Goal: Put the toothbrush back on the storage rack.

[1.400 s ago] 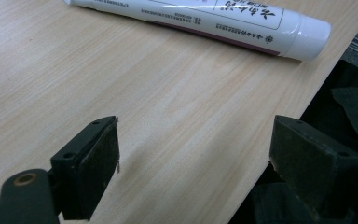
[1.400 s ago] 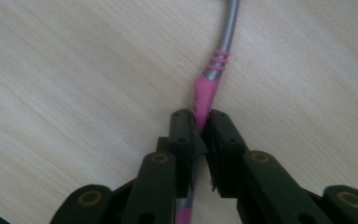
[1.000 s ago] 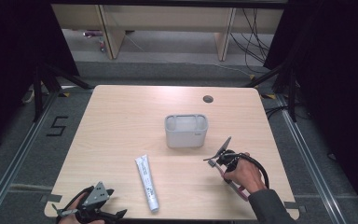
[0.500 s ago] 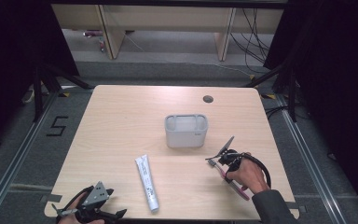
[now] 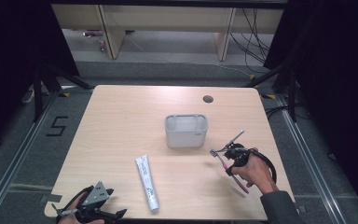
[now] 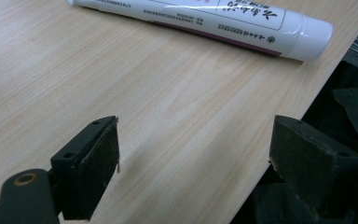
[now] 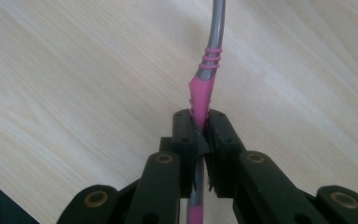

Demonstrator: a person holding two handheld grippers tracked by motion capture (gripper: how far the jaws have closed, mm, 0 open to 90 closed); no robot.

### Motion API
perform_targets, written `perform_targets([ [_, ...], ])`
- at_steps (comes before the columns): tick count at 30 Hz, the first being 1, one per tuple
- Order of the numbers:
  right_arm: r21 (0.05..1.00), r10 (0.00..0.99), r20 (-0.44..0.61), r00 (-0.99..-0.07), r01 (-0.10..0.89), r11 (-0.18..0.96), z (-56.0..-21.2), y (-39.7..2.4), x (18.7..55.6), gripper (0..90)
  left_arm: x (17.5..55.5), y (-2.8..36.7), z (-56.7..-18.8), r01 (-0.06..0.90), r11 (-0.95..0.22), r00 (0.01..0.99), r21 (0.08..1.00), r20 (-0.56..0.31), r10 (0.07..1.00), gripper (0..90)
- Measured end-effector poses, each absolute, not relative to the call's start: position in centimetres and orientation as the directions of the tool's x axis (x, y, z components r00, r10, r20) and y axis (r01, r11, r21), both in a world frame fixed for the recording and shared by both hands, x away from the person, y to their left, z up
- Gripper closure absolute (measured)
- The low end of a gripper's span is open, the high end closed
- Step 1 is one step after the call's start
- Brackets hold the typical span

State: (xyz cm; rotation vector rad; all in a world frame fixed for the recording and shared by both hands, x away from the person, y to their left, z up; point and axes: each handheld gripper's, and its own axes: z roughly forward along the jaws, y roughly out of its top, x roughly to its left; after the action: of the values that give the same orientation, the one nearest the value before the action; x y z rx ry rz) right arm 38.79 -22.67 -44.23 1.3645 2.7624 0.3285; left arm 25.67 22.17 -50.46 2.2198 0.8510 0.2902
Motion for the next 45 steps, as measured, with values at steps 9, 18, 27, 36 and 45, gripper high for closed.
perform_targets([
  [9,0.362,0.783,0.063,-0.619,0.745,0.560,-42.2,-23.4,38.7,83.0,25.7,22.2,-50.5,0.492,-0.511,0.755,0.705,-0.052,0.654,15.5],
  [18,0.485,0.778,0.089,-0.622,0.709,0.512,-41.3,-23.6,38.7,82.9,25.7,22.2,-50.5,0.491,-0.512,0.755,0.705,-0.052,0.653,15.5],
  [27,0.610,0.771,0.082,-0.631,0.644,0.462,-39.8,-23.4,38.6,83.0,25.7,22.2,-50.4,0.493,-0.514,0.755,0.702,-0.052,0.653,15.5],
  [36,0.716,0.769,0.084,-0.633,0.576,0.395,-39.0,-23.5,39.1,83.0,25.7,22.3,-50.4,0.484,-0.526,0.758,0.699,-0.034,0.652,15.5],
  [45,0.774,0.771,0.128,-0.624,0.549,0.316,-38.2,-23.9,39.4,82.9,25.6,22.2,-50.4,0.488,-0.510,0.756,0.708,-0.052,0.652,15.5],
])
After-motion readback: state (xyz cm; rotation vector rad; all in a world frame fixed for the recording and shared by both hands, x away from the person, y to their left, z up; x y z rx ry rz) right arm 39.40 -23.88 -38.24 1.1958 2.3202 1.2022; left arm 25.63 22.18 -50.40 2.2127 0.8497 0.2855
